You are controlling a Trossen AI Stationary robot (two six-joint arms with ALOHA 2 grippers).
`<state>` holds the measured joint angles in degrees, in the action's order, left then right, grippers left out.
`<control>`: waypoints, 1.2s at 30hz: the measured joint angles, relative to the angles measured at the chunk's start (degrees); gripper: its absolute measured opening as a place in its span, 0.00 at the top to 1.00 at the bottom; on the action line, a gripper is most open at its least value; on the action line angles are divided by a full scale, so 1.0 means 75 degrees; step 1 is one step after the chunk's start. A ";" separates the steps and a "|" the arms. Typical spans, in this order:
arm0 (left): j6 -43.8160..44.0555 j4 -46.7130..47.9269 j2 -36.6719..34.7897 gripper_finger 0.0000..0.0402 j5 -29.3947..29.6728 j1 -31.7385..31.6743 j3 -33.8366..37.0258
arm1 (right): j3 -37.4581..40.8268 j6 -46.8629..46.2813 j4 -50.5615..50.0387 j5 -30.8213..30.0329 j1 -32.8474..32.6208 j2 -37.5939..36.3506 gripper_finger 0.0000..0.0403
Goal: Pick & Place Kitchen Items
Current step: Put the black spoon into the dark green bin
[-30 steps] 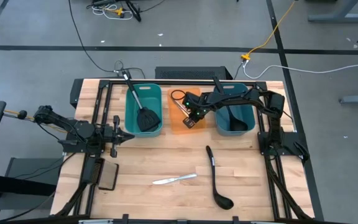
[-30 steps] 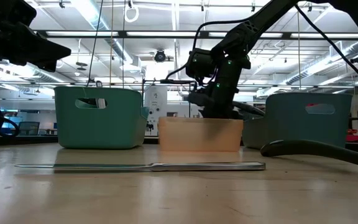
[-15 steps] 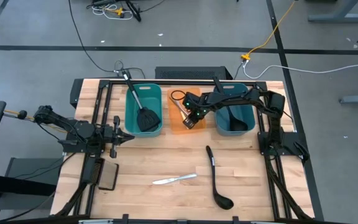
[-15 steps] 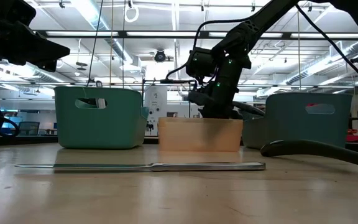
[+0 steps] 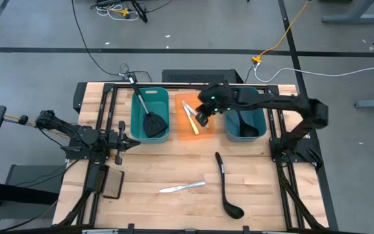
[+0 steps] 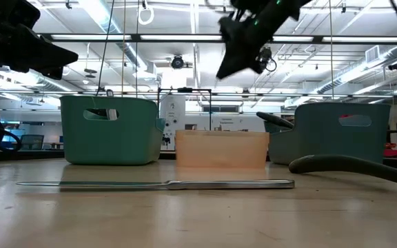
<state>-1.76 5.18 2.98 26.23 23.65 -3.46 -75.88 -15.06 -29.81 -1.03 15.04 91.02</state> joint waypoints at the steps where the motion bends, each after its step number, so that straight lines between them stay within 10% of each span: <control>1: 0.0000 -0.0014 -0.0001 0.96 0.0001 -0.0001 0.0000 | 0.0000 0.0104 0.0044 -0.0027 -0.0067 -0.0192 0.96; 11: 0.0003 -0.0121 0.0000 0.96 0.0002 0.0001 0.0015 | 0.0729 0.1003 0.1212 -0.0526 -0.0958 -0.2684 0.99; 36: 0.0181 -0.0145 -0.0006 0.96 -0.0030 -0.0002 0.0015 | 0.8450 0.1264 0.6648 -0.0140 -0.1117 -0.9399 0.99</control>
<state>-0.40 4.10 2.94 26.01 23.64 -3.36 -12.50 -5.58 20.06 -2.08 6.66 20.53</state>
